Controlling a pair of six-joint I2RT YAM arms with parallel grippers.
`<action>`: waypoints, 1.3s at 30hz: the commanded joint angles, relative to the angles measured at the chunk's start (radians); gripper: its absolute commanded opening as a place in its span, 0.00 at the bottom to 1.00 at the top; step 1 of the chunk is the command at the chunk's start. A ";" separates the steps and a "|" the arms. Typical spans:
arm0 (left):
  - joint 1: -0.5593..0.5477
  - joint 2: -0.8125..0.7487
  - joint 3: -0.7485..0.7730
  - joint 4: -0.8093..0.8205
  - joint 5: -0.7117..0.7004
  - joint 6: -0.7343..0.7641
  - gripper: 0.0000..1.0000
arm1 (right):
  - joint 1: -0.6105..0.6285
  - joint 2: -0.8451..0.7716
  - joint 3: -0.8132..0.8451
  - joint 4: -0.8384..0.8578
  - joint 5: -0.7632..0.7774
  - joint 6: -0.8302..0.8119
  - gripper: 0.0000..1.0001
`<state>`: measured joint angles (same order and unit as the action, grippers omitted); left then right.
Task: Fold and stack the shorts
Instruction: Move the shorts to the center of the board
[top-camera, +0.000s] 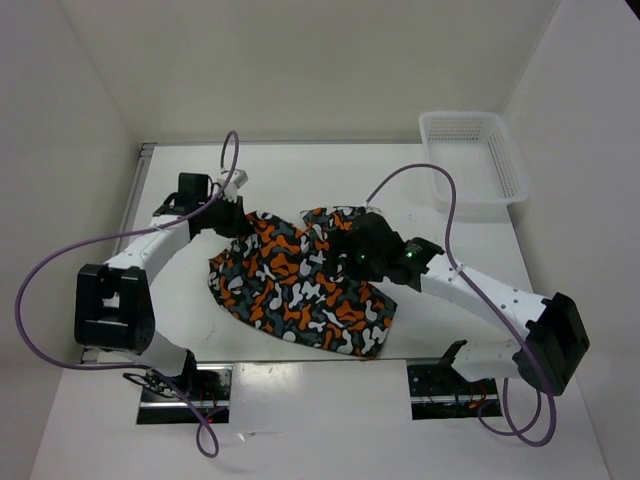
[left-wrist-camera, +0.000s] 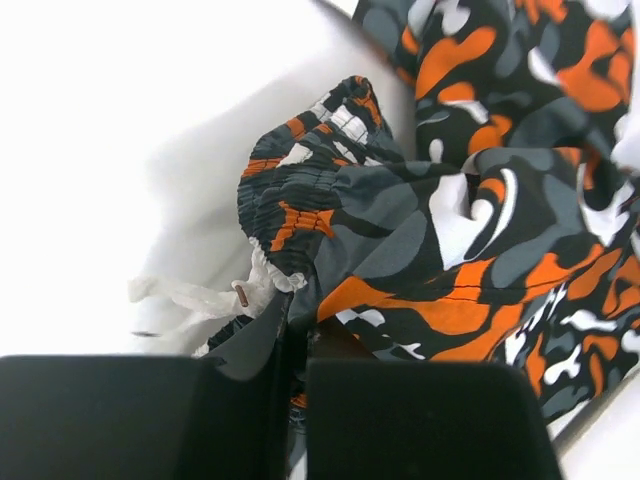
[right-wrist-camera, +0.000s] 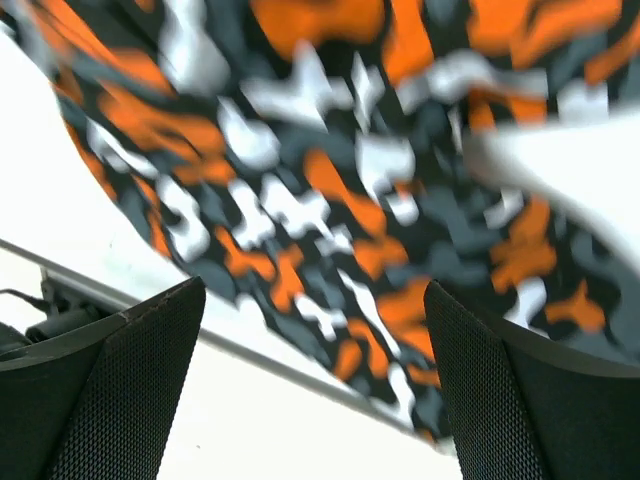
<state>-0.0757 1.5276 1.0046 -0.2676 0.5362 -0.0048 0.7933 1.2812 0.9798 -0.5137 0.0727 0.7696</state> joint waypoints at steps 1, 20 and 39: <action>0.017 -0.032 0.069 -0.015 0.010 0.005 0.00 | 0.017 -0.031 -0.061 -0.035 -0.057 0.060 0.94; 0.105 -0.035 0.158 -0.105 -0.015 0.005 0.00 | 0.037 0.060 -0.305 0.020 0.010 0.368 0.88; 0.143 -0.099 0.155 -0.232 -0.008 0.005 0.00 | -0.055 0.257 0.071 0.093 0.154 0.142 0.09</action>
<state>0.0570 1.5059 1.1706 -0.4606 0.5137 -0.0040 0.8433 1.4822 0.8413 -0.4637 0.1207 1.0500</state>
